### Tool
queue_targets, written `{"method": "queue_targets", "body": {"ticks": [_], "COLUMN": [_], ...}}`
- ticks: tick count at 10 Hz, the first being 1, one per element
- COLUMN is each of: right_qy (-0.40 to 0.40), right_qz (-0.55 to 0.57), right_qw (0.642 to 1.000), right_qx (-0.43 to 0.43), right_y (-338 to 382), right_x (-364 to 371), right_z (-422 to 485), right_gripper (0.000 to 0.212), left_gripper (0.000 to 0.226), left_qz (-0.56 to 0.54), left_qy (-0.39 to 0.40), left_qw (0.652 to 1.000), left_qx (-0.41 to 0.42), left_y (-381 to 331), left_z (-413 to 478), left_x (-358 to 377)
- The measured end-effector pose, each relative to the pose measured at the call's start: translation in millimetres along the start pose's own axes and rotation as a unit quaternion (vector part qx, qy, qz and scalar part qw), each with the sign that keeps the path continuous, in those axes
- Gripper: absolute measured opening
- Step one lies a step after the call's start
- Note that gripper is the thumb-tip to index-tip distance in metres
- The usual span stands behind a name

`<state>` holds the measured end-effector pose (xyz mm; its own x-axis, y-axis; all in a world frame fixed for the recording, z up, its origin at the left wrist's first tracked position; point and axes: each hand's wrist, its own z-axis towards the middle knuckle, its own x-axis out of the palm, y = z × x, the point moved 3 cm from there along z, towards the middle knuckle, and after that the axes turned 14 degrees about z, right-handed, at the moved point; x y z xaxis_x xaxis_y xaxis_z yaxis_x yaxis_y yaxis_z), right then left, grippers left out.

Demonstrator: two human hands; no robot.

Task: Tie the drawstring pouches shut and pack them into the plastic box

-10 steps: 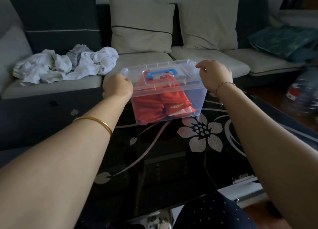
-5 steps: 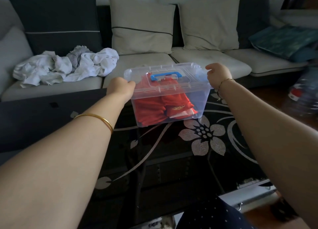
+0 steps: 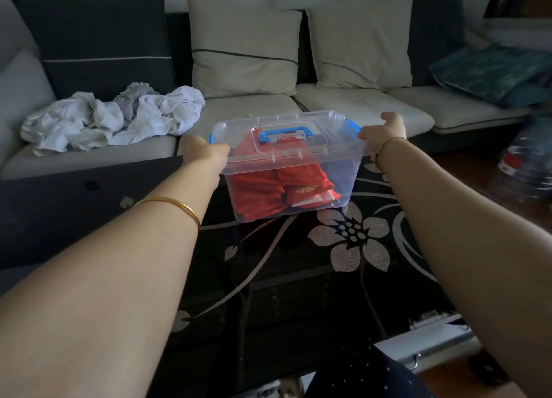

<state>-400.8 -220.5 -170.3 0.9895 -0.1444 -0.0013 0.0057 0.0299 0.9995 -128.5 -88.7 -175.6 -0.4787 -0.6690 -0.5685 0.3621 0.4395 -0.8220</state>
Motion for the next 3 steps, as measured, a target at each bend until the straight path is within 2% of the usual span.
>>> {"method": "queue_targets", "body": {"ticks": [2,3], "right_qy": [-0.007,-0.008], "right_qz": [-0.029,-0.079], "right_qw": [0.999,0.995], "right_qx": [-0.020,-0.056], "right_y": [-0.9,3.8], "right_x": [4.9,5.0], "right_z": [-0.4,-2.7], "right_gripper": [0.054,0.052], "left_gripper": [0.034,0.042], "left_qz": [0.091,0.094], "left_qy": [-0.017,-0.023], "left_qw": [0.996,0.995], "left_qx": [0.021,0.031], "left_y": [-3.2,-2.4], "left_z": [-1.1,-1.7], "left_x": [4.7,-0.4]}}
